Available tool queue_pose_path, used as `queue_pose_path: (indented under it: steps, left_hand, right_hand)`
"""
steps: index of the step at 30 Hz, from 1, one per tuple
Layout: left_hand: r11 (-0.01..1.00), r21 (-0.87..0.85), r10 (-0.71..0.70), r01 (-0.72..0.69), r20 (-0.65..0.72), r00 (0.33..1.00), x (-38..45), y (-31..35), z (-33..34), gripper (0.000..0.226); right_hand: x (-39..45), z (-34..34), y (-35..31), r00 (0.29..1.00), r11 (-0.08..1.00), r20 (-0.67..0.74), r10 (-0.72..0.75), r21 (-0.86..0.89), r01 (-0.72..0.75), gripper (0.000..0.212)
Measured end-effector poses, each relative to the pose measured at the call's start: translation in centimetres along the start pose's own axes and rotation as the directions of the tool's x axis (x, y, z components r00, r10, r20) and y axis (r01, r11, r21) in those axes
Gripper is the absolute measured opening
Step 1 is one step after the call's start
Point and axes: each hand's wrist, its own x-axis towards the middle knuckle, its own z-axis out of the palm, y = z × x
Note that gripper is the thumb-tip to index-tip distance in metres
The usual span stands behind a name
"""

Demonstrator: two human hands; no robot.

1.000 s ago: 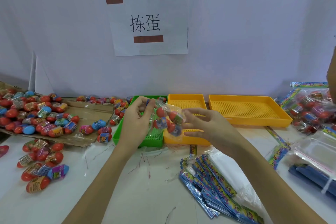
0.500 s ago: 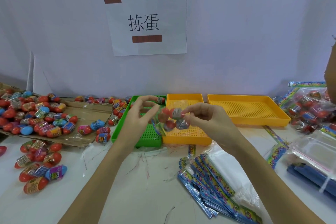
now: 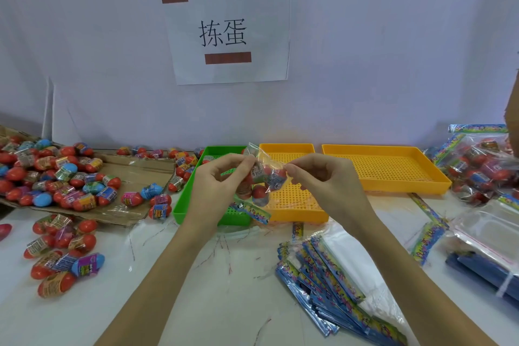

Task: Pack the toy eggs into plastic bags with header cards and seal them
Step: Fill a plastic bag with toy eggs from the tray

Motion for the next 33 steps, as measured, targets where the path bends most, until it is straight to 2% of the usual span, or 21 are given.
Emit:
queue_pose_path:
  steps: [4, 8, 11, 13, 14, 15, 16, 17, 18, 19, 20, 22, 24, 26, 28, 30, 33]
  left_hand:
    - [1.000, 0.003, -0.015, 0.015, 0.098, 0.995, 0.0, 0.2, 0.0, 0.032]
    - [0.986, -0.146, -0.075, 0.076, 0.012, 0.997, 0.2, 0.1, 0.3, 0.027]
    - [0.958, -0.234, -0.164, 0.164, 0.022, 0.986, 0.1, 0.0, 0.5, 0.027]
    - [0.976, -0.195, -0.103, 0.097, -0.022, 0.994, 0.1, 0.0, 0.4, 0.027]
    - [0.980, -0.196, -0.047, 0.039, -0.038, 0.998, 0.2, 0.1, 0.2, 0.026]
    - [0.973, -0.230, 0.001, -0.009, -0.038, 0.999, 0.2, 0.1, 0.1, 0.024]
    - [0.961, -0.274, 0.033, -0.035, -0.012, 0.999, 0.2, 0.2, 0.0, 0.023]
    - [0.955, -0.295, 0.056, -0.042, 0.038, 0.998, 0.1, 0.1, -0.1, 0.024]
    - [0.961, -0.273, 0.072, -0.042, 0.102, 0.992, 0.1, 0.2, -0.2, 0.024]
    - [0.976, -0.212, 0.081, -0.044, 0.171, 0.982, 0.0, 0.1, -0.2, 0.023]
    - [0.990, -0.135, 0.082, -0.050, 0.243, 0.967, -0.1, 0.1, -0.3, 0.021]
    - [0.997, 0.015, 0.064, -0.074, 0.353, 0.933, -0.2, 0.0, -0.5, 0.021]
    - [0.995, 0.080, 0.021, -0.052, 0.351, 0.936, -0.2, 0.1, -0.6, 0.027]
    - [0.996, 0.094, -0.020, -0.002, 0.232, 0.972, 0.0, 0.1, -0.5, 0.037]
    - [0.994, 0.075, -0.089, 0.082, 0.091, 0.992, 0.2, -0.1, -0.3, 0.051]
    - [0.981, -0.010, -0.192, 0.193, 0.054, 0.980, 0.5, -0.4, -0.2, 0.059]
    - [0.922, -0.251, -0.288, 0.297, 0.070, 0.955, 0.7, -1.0, -0.2, 0.044]
  right_hand:
    - [-0.2, 0.1, -0.1, 0.999, 0.995, -0.009, 0.050, 0.090, -0.049, 0.007]
    - [0.0, -0.2, -0.4, 0.997, 0.995, 0.033, 0.065, 0.071, -0.067, 0.009]
    - [0.1, -0.1, -0.5, 0.999, 1.000, -0.029, 0.016, 0.011, -0.016, 0.010]
    - [0.0, 0.0, -0.3, 0.994, 0.996, -0.068, 0.083, -0.021, -0.085, 0.024]
    - [0.0, 0.0, -0.2, 0.978, 0.978, -0.029, 0.207, 0.034, -0.206, 0.039]
    - [0.1, -0.2, -0.2, 0.927, 0.919, 0.086, 0.366, 0.125, -0.375, 0.056]
    - [0.1, -0.5, -0.4, 0.835, 0.810, 0.263, 0.484, 0.227, -0.541, 0.071]
    - [0.2, -0.7, -0.5, 0.737, 0.680, 0.438, 0.514, 0.317, -0.662, 0.080]
    - [0.2, -0.9, -0.5, 0.684, 0.579, 0.557, 0.470, 0.391, -0.716, 0.082]
    - [0.2, -0.9, -0.5, 0.682, 0.528, 0.603, 0.414, 0.451, -0.720, 0.078]
    - [0.2, -0.8, -0.3, 0.717, 0.524, 0.583, 0.383, 0.502, -0.688, 0.069]
    - [0.3, -0.5, 0.1, 0.827, 0.602, 0.399, 0.396, 0.568, -0.562, 0.062]
    - [0.5, -0.5, 0.4, 0.881, 0.687, 0.238, 0.410, 0.554, -0.470, 0.064]
    - [0.6, -0.8, 0.4, 0.895, 0.736, 0.222, 0.386, 0.511, -0.444, 0.057]
    - [0.5, -0.9, 0.3, 0.891, 0.762, 0.290, 0.348, 0.466, -0.449, 0.048]
    - [0.2, -0.8, 0.1, 0.882, 0.788, 0.364, 0.300, 0.426, -0.444, 0.039]
    - [-0.1, -0.4, 0.0, 0.868, 0.793, 0.420, 0.265, 0.417, -0.444, 0.030]
